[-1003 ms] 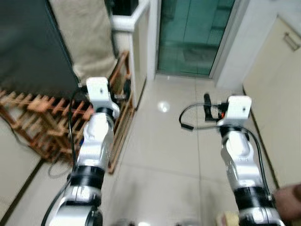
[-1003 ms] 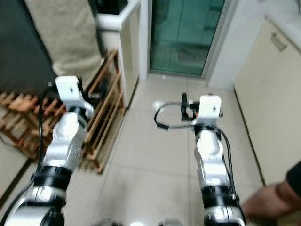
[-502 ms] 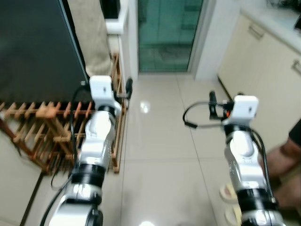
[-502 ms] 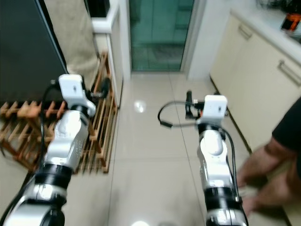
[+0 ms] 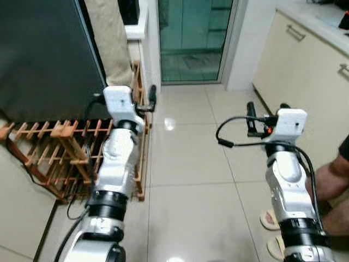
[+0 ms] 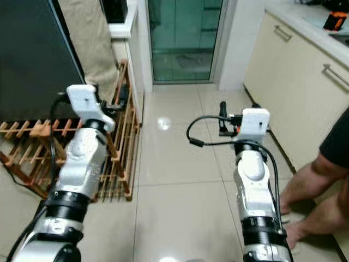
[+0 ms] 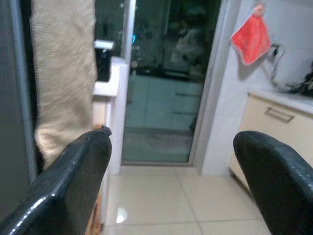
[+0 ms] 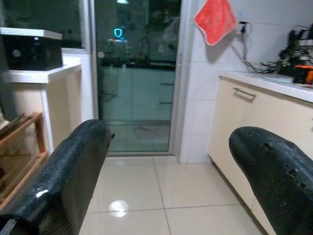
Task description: Restocking fridge
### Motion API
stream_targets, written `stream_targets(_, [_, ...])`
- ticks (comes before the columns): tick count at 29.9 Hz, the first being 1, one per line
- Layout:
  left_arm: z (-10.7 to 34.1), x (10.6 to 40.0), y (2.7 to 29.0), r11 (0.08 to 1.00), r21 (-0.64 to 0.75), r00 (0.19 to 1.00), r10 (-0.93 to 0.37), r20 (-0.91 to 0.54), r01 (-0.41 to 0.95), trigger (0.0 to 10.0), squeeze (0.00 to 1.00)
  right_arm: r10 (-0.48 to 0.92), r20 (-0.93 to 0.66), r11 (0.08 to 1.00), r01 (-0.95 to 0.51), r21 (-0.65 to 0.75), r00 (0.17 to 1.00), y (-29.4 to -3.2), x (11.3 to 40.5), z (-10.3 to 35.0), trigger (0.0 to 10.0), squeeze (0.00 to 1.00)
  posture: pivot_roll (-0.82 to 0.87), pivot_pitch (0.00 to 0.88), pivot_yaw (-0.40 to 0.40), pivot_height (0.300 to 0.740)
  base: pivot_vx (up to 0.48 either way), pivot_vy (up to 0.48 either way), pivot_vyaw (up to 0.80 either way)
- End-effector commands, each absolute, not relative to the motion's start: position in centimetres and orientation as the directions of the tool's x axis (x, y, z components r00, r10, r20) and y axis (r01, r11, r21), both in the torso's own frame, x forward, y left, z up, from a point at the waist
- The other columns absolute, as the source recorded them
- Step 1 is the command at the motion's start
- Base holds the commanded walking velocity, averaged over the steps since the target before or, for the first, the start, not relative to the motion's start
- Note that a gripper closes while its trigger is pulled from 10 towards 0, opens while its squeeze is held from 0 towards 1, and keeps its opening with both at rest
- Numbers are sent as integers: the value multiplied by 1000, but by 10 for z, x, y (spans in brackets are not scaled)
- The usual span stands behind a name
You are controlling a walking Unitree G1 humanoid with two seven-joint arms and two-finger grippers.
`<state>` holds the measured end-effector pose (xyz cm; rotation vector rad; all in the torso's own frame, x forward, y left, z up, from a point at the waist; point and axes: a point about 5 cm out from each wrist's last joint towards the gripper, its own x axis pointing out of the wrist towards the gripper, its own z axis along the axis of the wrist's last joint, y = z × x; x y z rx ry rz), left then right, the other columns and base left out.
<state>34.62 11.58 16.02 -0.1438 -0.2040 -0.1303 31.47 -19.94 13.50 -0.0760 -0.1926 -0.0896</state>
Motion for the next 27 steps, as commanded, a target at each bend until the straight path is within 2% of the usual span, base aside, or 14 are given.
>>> stream_targets(1, [158, 348, 124, 986, -110, 977, -102, 188, 124, 10000, 0, -38, 186, 996, 52, -70, 982, -189, 317, 136, 10000, 0, -174, 7, 31, 740, 458, 0, 587])
stream_targets(7, [153, 350, 126, 990, -115, 988, -63, 142, 80, 10000, 0, -43, 175, 994, 59, -87, 984, -193, 315, 134, 10000, 0, -177, 3, 30, 740, 0, 0, 593])
stream_targets(9, [154, 350, 128, 990, -121, 986, -60, 153, 79, 10000, 0, -52, 154, 993, 67, -97, 987, -195, 316, 131, 10000, 0, -181, 1, 28, 740, 0, 0, 0])
stream_targets(15, [160, 344, 116, 972, -158, 969, -142, 203, 175, 10000, 0, -57, 168, 991, 76, -110, 984, -195, 314, 132, 10000, 0, -185, 0, 24, 740, 0, 0, 0])
stream_targets(22, [165, 342, 116, 975, -138, 960, -137, 245, 174, 10000, 0, -92, 298, 979, 140, -145, 950, -201, 307, 152, 10000, 0, -190, 0, 22, 740, 0, 0, 0])
stream_targets(27, [190, 315, 129, 977, -86, 908, -145, 394, 193, 10000, 0, -124, 398, 967, 201, -156, 909, -207, 282, 169, 10000, 0, -189, 0, 12, 740, 0, 0, 0])
